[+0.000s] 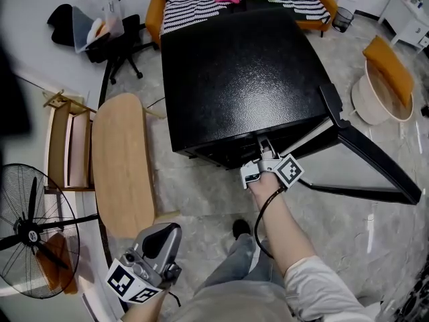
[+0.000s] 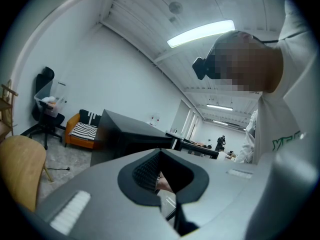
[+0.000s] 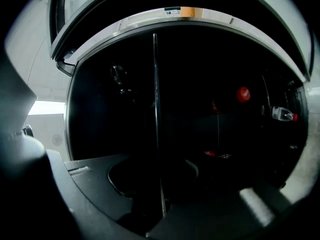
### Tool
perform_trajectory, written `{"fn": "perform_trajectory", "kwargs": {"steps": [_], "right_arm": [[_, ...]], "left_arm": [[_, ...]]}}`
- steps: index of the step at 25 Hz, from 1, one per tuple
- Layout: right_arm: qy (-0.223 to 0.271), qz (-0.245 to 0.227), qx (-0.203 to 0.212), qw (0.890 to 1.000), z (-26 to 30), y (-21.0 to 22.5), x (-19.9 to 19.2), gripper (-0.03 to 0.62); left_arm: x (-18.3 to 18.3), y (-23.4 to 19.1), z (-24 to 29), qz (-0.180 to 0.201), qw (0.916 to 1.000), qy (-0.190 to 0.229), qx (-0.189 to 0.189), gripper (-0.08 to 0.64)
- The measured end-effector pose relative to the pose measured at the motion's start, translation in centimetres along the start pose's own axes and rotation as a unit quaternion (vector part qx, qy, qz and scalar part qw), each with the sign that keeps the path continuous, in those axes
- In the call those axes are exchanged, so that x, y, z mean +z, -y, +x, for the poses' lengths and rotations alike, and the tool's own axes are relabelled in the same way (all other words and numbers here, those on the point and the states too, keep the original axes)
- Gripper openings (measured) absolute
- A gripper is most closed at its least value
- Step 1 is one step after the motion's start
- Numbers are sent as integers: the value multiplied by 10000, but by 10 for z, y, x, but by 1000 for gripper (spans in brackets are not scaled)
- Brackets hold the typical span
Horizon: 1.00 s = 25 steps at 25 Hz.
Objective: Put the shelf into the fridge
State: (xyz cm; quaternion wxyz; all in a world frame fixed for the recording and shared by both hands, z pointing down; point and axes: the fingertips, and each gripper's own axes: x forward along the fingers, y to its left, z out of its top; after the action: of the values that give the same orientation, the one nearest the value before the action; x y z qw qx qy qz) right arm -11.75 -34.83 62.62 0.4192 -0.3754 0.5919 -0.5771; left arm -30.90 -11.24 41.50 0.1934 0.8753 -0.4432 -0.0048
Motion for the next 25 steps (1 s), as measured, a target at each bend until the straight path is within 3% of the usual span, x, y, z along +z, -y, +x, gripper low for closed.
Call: {"fn": "perform_trajectory", "kwargs": {"steps": [6, 8, 25], "right_arm": [[-83, -183, -99, 9997, -23, 2, -1, 85], [-60, -163, -180, 9997, -26, 5, -1, 30], [166, -103, -283, 9994, 17, 11, 9, 28]], "left_arm": [[-1, 1, 3, -48, 10000, 4, -47, -5], [-1, 2, 4, -48, 10000, 9, -63, -5], [4, 1, -5, 24, 10000, 19, 26, -5]]}}
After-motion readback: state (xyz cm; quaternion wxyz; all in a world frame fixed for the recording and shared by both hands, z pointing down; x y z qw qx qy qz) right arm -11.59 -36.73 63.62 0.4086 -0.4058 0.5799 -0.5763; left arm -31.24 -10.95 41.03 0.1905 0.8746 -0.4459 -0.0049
